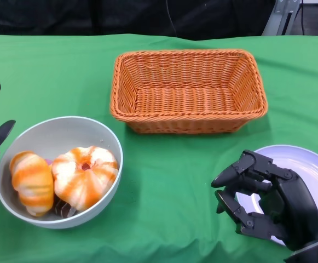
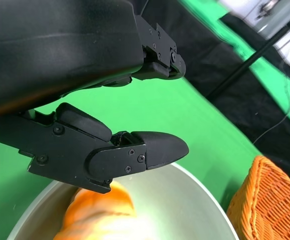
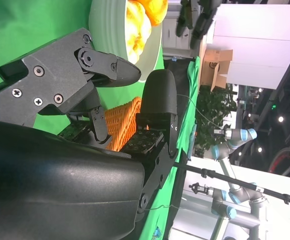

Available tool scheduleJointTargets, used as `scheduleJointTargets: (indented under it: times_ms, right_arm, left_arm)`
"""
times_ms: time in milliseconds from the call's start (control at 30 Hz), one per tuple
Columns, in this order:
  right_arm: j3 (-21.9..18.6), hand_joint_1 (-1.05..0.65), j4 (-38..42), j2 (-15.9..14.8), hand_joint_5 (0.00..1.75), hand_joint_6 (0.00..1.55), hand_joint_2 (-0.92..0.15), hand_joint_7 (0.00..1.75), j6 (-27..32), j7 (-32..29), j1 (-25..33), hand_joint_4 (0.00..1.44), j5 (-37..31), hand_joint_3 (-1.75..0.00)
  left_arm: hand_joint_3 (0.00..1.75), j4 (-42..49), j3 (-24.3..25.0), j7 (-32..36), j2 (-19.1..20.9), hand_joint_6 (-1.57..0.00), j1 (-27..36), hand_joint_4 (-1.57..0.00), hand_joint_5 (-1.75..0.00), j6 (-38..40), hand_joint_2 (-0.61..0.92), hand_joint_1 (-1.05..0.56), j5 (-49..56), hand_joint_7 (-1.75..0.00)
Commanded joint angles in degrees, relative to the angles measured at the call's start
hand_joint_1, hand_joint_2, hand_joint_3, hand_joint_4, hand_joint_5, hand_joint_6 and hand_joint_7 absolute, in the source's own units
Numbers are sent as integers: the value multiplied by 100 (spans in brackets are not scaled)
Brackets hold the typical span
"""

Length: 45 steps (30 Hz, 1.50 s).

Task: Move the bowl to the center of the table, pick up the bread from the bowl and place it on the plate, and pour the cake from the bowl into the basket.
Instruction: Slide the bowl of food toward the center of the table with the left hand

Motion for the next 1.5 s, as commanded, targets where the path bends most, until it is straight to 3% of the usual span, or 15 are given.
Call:
scheduleJointTargets:
  times_ms: [33, 200, 633, 1067, 1500]
  right_arm:
    - [-39, -19, -15, -6, 146, 72, -59, 113, -64, -27, 1, 80, 5, -78]
    - [-40, -19, -49, -16, 147, 71, -59, 113, -28, 10, 2, 78, 61, -78]
    - [-56, -16, -13, -28, 147, 72, -59, 111, -65, 4, -13, 78, 46, -82]
    - [-37, -17, -143, -14, 147, 73, -59, 111, 44, -81, 38, 78, -6, -80]
    - [-32, -18, -141, -3, 147, 72, -60, 111, 28, -115, 44, 77, -64, -77]
  left_arm:
    - [69, 69, 78, -521, 44, -16, -121, -15, 0, 314, 92, -68, -408, 0]
    - [71, -206, 88, -1177, 27, -14, -120, -14, 0, 1208, 92, -64, -903, 0]
    - [67, -1055, 9, -2043, 183, -18, -82, -25, -6, 2940, 92, -62, -1372, -1]
    - [63, -1352, -532, -3273, 640, -16, -219, -29, -5, 3630, 92, -59, -1276, 0]
    - [64, -1599, -767, -3323, 646, -15, -183, -34, -6, 3986, 92, -56, -1199, 0]
